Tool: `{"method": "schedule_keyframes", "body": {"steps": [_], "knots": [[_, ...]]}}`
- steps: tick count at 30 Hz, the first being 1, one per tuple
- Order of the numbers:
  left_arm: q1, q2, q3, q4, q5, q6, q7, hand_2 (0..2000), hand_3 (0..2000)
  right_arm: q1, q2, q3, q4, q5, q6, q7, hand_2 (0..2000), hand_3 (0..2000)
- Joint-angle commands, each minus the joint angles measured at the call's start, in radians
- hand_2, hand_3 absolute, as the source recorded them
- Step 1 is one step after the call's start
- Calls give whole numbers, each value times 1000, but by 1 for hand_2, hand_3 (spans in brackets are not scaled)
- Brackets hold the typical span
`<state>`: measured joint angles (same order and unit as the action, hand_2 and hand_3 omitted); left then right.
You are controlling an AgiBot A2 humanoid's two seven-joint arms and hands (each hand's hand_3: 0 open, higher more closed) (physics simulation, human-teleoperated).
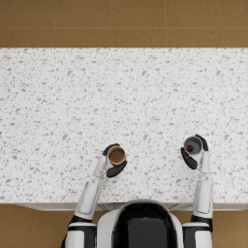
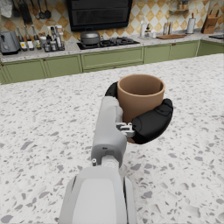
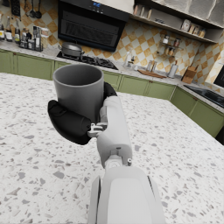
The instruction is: Pick up two cups and pour the berry on the right into the cup on the left
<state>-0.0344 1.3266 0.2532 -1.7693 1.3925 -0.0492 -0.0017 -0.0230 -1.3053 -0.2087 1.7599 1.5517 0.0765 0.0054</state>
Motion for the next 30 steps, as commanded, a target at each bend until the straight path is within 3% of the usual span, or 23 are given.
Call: {"method": "schedule_keyframes", "body": {"steps": [1, 7, 14, 19, 30], "knots": [[50, 35, 47, -17, 32, 0, 0, 2000, 1280, 30, 10, 91, 155, 32, 2, 0, 2000, 1280], [103, 86, 102, -17, 197, -1, 0, 2000, 1280, 113, 7, 186, 236, 223, 9, 1, 2000, 1280], [122, 109, 117, 36, 235, -2, -1, 2000, 1280, 199, -29, 285, 277, 447, 14, 0, 2000, 1280], [125, 117, 133, 82, 238, 1, -2, 2000, 1280, 219, -52, 348, 315, 608, 20, 1, 2000, 1280], [132, 136, 155, 96, 238, 11, -2, 2000, 1280, 222, -74, 374, 322, 961, 34, 2, 2000, 1280]]}}
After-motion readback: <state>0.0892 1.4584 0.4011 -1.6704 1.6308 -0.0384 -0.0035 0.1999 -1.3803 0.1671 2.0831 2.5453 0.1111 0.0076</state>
